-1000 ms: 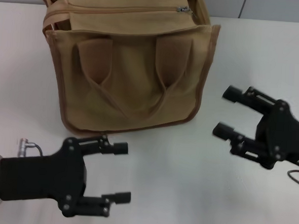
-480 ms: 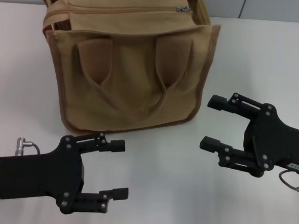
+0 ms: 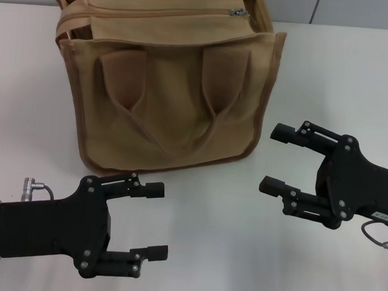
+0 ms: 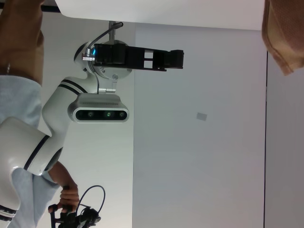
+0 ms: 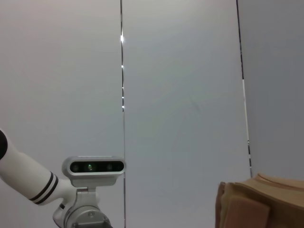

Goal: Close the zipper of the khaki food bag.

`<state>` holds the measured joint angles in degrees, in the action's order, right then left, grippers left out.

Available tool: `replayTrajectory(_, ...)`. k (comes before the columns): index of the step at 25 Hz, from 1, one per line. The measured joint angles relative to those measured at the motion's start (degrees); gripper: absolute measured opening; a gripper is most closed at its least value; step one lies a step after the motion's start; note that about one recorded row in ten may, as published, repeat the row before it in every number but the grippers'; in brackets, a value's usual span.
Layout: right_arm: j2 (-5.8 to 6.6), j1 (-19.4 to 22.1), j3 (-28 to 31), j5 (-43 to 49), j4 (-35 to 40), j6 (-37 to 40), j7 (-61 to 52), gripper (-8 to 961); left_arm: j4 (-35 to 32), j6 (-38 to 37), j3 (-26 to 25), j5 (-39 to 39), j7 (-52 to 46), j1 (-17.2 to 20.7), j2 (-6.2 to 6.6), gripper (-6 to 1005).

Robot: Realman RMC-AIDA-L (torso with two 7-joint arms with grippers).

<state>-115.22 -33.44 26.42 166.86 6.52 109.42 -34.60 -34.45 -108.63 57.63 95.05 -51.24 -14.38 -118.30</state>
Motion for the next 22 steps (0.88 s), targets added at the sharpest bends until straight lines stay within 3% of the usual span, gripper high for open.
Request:
replayTrajectory(14,-0.07,0.01,-0.29,0.06,0.26,0.00,-0.03,745,-0.02,-0.62,0.05,0.05,-0.53,-0.12,0.12,778)
replayTrajectory(22,-1.92,-0.25,-0.53,-1.99,2.86,-0.38,-0.83,745,0.09,-1.95,-0.14,-0.02,-0.65,-0.10,0.19,777)
